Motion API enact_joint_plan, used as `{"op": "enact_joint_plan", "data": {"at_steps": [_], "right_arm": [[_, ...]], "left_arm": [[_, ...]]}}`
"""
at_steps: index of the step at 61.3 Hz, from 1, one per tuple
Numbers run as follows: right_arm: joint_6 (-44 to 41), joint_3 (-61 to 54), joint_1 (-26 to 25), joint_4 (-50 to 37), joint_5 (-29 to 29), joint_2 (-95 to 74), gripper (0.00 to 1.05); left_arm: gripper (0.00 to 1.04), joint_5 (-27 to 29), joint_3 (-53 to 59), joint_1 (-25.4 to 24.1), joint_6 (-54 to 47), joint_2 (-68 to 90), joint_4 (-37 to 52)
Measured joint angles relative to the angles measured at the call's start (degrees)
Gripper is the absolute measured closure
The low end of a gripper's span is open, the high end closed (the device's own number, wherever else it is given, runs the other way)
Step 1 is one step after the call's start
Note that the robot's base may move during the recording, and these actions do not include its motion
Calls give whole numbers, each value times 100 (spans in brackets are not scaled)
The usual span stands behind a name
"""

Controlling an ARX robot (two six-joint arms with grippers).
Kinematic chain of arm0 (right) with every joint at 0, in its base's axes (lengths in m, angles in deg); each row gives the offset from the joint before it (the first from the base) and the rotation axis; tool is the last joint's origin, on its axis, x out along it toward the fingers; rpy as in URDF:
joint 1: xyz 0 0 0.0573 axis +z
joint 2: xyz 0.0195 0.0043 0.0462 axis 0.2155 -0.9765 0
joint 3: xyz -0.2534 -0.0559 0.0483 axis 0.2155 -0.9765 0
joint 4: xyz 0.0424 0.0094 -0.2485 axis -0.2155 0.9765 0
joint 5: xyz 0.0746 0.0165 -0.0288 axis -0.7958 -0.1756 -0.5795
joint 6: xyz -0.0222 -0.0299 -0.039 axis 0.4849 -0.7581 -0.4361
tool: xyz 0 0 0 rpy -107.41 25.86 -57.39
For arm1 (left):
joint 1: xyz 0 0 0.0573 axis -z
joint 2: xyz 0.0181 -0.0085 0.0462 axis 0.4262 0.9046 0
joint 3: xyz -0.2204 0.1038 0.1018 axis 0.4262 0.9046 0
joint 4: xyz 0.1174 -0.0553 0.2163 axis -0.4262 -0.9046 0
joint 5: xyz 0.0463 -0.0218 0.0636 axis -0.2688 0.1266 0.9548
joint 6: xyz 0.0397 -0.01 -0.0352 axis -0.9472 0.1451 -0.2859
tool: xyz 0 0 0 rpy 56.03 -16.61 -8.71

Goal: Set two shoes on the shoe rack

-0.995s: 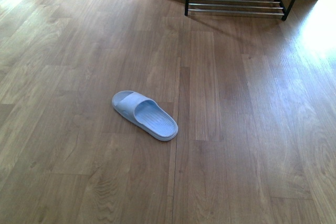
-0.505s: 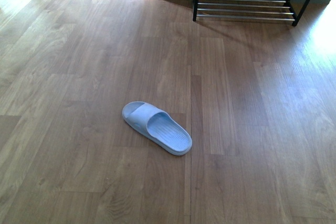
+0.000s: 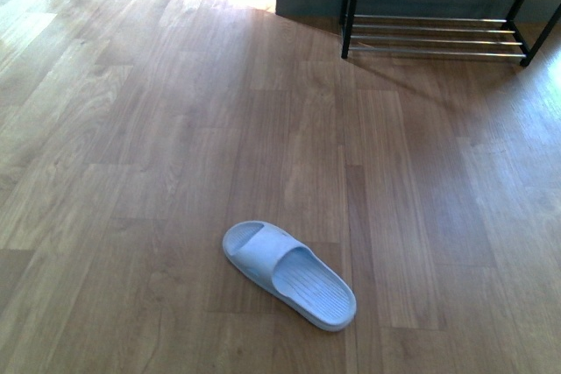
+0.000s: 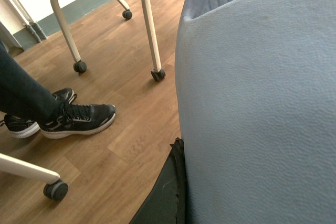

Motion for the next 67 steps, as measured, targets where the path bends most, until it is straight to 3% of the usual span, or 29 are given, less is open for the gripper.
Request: {"op": "enact_joint_plan", "data": {"at_steps": [16,18,19,20,23,25,32,36,48,55,67], "right_arm": [[-2,2,-9,-2,-90,-20,9],[-74,9,-299,-101,-1108,-236,9],[-105,9,-365,-118,-1226,-308,9],[-157,11,-463,-175,-1775,-492,9],[-328,11,-457,-476,-2426,-1143,9],[-435,20,-348,-765,-2531,-1582,9],[-1010,184,317,-1917,-2247,-3329,9],[-1624,461,793,-3086,-2072,-5045,9],[-2809,1550,1239,-5423,-1576,-9357,9],[-3058,2341,1353,-5875,-1366,-11473,9],[-3370,3377,1482,-5648,-1375,-13711,9]], "left_arm": [[103,22,0,2,17,-4,0],[103,26,0,4,20,-7,0],[103,24,0,4,20,-7,0],[103,17,0,4,24,-7,0],[103,15,0,4,24,-7,0],[103,13,0,4,24,-7,0],[103,15,0,4,31,-7,0],[103,11,0,4,31,-7,0],[103,13,0,4,31,-7,0],[103,13,0,4,31,-7,0],[103,11,0,4,31,-7,0]]}}
